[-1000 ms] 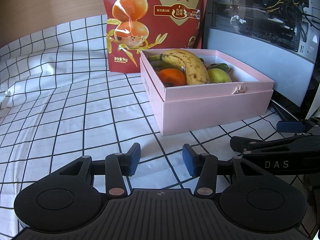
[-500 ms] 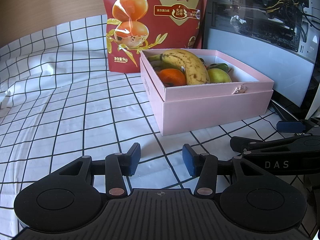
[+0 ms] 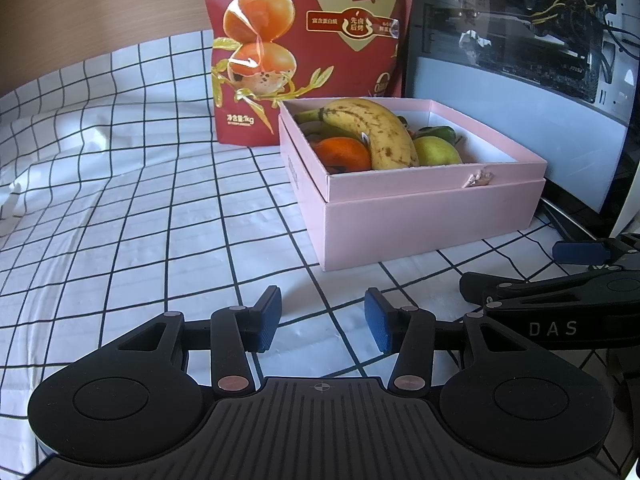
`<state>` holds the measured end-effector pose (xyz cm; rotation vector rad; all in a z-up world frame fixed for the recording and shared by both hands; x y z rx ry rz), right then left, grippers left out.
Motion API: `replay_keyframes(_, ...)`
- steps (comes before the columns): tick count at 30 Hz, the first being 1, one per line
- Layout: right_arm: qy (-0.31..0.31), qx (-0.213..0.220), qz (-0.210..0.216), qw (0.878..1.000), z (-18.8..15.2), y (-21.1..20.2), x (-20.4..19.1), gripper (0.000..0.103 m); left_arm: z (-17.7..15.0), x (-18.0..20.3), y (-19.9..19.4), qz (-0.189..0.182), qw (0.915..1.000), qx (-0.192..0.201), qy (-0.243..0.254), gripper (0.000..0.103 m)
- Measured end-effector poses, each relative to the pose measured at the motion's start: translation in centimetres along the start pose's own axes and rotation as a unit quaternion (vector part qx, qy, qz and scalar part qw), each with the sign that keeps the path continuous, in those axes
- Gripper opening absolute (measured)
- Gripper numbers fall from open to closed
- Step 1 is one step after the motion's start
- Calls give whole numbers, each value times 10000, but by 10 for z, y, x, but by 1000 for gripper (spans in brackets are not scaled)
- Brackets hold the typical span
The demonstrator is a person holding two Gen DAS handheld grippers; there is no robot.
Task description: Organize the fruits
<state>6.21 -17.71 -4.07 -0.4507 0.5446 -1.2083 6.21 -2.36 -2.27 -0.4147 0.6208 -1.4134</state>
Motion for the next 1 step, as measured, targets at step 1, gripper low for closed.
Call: replay_keyframes(1,0,0,0,10000,0,0,0,103,0,0,0,-4,10000,0,1,52)
Point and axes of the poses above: each gripper's, at about its wrist camera, not at the fingertips, and y roughly the way its jaws point, x to its right, z to its top, the point moved 4 cm from there along y, roughly the way its jaws point, and after that the axes turned 14 degrees about z, right-handed, at the moved point
